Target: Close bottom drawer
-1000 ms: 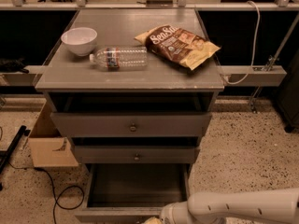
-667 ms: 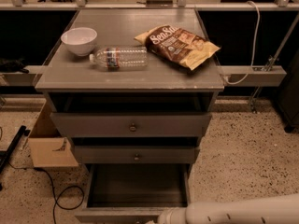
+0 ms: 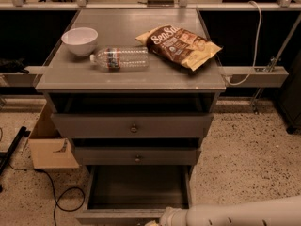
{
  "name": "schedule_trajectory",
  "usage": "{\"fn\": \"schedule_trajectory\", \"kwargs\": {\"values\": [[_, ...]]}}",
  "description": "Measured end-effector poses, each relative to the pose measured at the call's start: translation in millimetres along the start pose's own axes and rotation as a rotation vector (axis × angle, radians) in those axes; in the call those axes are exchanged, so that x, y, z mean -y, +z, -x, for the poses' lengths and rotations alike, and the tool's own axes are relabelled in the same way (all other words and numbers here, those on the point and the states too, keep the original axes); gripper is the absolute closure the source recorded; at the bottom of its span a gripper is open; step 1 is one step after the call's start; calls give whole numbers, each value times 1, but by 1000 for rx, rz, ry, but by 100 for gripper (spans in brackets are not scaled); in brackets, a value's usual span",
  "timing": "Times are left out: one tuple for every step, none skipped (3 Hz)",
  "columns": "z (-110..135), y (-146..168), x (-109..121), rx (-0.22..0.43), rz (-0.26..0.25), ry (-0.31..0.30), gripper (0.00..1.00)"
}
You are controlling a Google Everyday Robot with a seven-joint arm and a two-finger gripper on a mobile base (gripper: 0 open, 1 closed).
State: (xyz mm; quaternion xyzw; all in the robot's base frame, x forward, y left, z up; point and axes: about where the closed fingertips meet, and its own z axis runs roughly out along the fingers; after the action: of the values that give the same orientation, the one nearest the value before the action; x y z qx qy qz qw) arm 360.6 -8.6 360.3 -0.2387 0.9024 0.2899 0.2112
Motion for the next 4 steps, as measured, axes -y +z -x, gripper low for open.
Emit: {"fn": "schedule_trajectory", "kwargs": {"values": [[-1, 0, 1, 14, -36, -19, 0], [-22, 2, -32, 2, -64, -164, 0], [-41, -1, -43, 6, -116, -306, 0], [-55, 1, -59, 18, -157, -426, 0]]}}
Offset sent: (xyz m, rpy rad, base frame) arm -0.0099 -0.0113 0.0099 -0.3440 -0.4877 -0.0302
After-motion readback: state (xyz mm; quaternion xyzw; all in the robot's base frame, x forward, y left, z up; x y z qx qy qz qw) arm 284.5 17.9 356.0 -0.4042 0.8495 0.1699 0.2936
